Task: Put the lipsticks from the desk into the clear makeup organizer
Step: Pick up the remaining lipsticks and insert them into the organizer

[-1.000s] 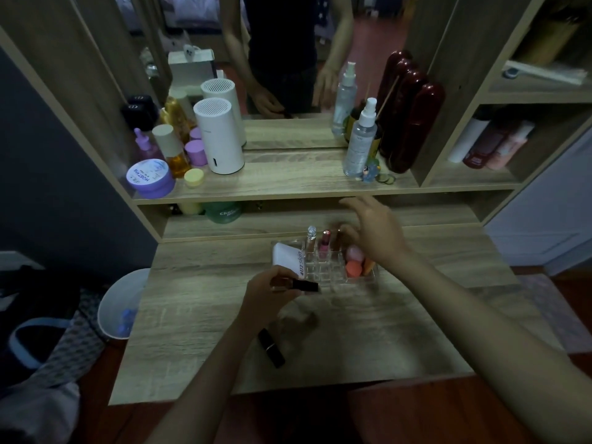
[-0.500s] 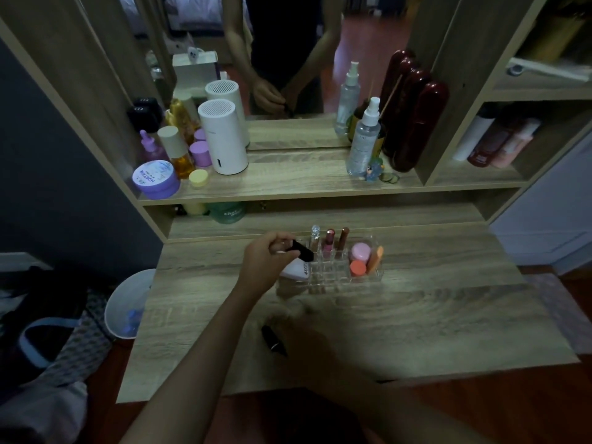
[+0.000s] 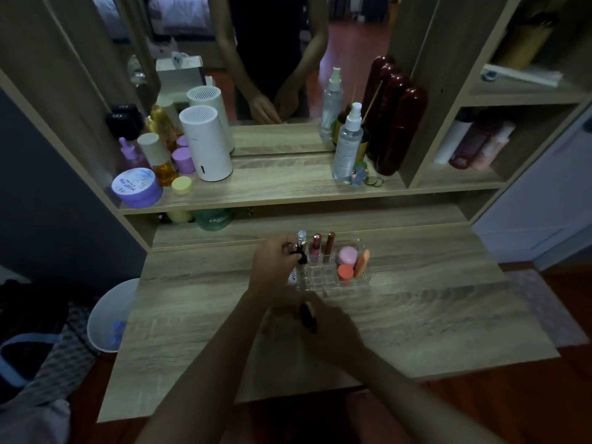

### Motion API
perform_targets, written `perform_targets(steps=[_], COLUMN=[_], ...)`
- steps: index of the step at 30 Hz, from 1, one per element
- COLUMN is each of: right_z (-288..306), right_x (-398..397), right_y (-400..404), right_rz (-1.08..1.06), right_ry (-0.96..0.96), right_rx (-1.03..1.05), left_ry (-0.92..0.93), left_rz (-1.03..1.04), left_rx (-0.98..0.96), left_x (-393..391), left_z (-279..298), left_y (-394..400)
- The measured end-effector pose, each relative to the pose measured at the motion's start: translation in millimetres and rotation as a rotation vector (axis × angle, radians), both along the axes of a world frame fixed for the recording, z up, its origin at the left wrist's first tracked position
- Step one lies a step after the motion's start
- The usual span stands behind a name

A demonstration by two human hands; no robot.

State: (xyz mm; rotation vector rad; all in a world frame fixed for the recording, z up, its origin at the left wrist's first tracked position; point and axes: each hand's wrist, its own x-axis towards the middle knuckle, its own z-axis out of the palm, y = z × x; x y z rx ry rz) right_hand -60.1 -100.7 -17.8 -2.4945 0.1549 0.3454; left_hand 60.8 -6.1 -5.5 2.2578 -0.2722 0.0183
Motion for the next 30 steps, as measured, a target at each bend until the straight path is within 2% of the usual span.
perform_targets(steps=[5, 10, 23, 30], right_z=[24.8, 32.9, 13.3, 6.3], right_x=[28.6, 58.8, 85.4, 87.2], right_y=[-40.3, -53.2, -46.4, -46.0], right_rz=[-0.197, -0.254, -0.099, -0.125], right_ry=[-0.252, -0.358, -0.307, -0.3], right_rx=[0.022, 0.029, -0.149, -0.227], left_ry=[0.037, 0.062, -0.019, -0.044], left_rz=[0.015, 0.013, -0.035, -0.083], left_rx=[-0.007, 0.007, 0.029, 0.071], left_x=[-1.5, -0.9, -0.5, -1.3], left_z=[-8.4, -12.4, -23.6, -27.5], left_y=[-4.4, -6.8, -7.3, -8.9])
